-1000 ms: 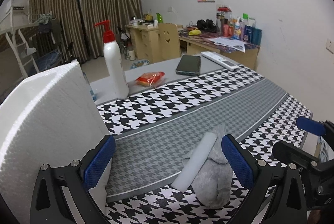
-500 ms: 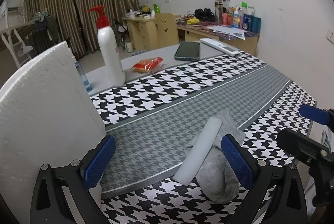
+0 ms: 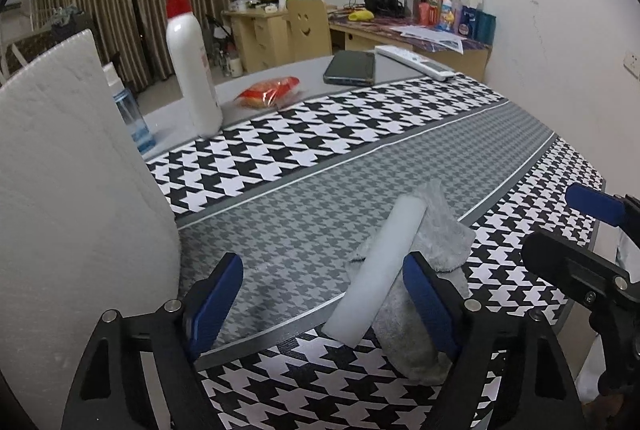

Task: Organize soft objects
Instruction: 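Lower the left tool over the white tube and the right tool over the grey sock, then close the left tool on the white tube while the right tool closes on the grey sock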

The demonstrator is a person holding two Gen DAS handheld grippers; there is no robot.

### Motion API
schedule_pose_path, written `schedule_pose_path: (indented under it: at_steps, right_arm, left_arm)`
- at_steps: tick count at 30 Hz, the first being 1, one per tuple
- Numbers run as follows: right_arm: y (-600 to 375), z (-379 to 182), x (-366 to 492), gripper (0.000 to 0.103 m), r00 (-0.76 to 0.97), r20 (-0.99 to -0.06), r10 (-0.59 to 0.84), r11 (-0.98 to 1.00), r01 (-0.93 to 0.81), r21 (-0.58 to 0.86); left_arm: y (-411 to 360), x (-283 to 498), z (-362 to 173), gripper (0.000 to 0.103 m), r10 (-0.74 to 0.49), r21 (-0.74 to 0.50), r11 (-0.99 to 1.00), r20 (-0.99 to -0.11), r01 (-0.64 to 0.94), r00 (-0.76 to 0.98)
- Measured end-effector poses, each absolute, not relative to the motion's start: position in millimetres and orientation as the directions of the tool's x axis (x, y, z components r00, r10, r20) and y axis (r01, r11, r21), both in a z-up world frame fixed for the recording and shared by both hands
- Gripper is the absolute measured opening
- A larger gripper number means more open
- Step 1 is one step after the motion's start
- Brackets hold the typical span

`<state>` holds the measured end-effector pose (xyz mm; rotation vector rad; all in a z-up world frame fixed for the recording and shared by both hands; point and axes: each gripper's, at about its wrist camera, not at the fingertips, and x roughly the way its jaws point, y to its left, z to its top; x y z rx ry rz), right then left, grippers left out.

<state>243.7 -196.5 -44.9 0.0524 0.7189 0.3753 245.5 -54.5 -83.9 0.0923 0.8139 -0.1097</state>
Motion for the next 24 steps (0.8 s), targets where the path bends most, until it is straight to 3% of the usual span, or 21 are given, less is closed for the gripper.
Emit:
schedule_pose_path:
  at_steps: [9,18,24]
  right_arm:
    - [-190,-51,252,0.098,0.664,-0.649,0.373,0.922,-0.343,0.179]
    - [-183,-62,265,0.084,0.618,-0.680,0.394,0.911,-0.363,0.197]
    - [-179,-65,266,0.082,0.605,-0.687,0.403,0.905,-0.376,0.199]
  left_arm:
    - [-56,250,-93,0.072,-0.098,0.020,0.985,-0.759,0.173,0.643]
    - [-58,254,-99,0.059,-0.131,0.000,0.978,-0.779,0.209,0.613]
    - [-59,257,-100,0.050,-0.152,-0.011,0.973,-0.781,0.230,0.605]
